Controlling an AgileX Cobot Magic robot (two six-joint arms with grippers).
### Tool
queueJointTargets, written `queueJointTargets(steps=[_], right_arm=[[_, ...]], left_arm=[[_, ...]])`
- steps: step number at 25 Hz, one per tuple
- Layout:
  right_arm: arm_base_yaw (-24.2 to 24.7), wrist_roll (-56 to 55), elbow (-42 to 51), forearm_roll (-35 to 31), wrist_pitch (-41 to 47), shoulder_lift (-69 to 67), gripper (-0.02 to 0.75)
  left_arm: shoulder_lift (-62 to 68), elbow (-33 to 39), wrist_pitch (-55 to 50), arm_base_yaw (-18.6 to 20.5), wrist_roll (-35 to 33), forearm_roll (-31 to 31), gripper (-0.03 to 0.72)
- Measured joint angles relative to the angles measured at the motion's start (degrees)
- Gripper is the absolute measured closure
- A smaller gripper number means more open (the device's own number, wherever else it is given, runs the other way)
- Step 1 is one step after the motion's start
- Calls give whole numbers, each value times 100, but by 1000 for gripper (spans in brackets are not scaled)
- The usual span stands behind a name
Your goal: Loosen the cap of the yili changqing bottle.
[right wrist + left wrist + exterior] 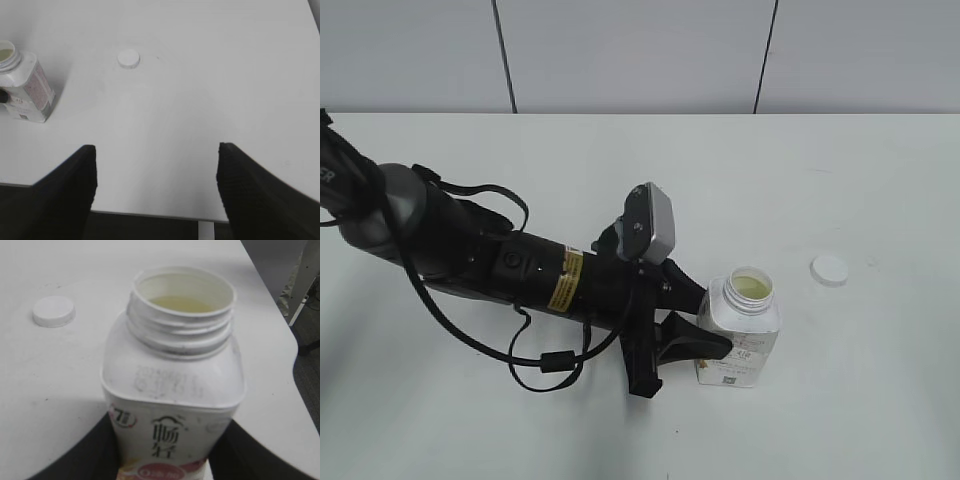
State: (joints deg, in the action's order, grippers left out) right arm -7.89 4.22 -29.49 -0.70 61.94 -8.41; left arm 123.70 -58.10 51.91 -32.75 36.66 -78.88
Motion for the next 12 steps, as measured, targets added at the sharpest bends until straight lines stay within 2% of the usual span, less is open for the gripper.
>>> queueJointTargets(steps=[6,12], right_arm=[[0,-46,0,0,7,823,150],[0,-58,11,0,7,887,150]], left_arm=[[0,0,0,0,0,0,363],[0,0,7,0,0,-11,365]])
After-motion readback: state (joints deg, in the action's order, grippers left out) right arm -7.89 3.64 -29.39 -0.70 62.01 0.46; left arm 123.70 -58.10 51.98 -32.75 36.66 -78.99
